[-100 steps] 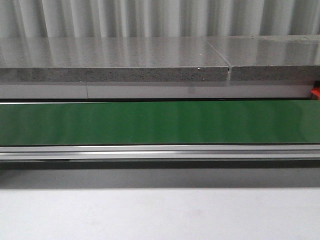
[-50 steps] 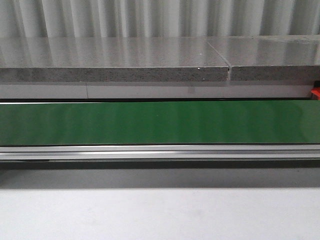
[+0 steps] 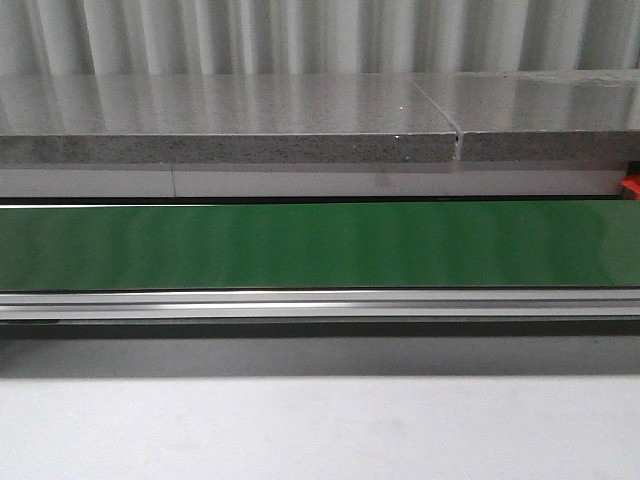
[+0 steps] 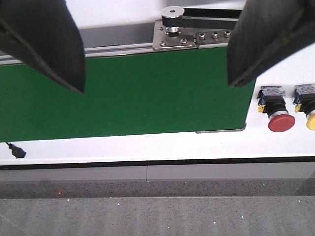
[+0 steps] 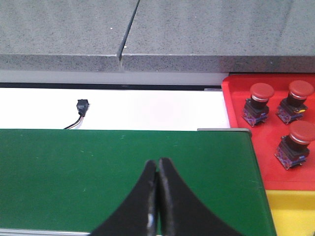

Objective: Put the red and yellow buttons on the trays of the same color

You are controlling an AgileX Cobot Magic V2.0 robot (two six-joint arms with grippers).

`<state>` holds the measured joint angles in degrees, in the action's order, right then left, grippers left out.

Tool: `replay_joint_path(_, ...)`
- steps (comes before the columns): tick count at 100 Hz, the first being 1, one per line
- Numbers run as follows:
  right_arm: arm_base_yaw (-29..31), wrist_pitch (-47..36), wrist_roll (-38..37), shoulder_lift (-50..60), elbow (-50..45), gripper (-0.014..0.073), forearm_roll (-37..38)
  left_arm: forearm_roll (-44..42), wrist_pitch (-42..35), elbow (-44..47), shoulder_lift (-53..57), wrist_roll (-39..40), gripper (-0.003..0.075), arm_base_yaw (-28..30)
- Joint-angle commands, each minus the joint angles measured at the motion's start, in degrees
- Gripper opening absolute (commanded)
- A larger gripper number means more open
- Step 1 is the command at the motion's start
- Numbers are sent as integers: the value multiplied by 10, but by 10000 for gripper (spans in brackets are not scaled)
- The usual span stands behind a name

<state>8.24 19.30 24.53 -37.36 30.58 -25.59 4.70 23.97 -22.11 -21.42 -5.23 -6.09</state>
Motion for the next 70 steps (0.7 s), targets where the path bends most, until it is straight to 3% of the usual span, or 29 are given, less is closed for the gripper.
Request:
replay_joint_path(1,0,-34,3,2,18,-67,-7,-8,-51,-21,-12,16,608,-4)
replay_joint_path(19,0,-34,3,2,18,-67,-7,-25,-58,-70,-91,118,606,41)
replay_joint_path(49,0,-34,3,2,18,-67,-7,12,-59,-207,-343,133,606,156)
replay_joint_path(70,0,-34,3,2,18,-67,-7,21,-44,-302,-498,133,606,197)
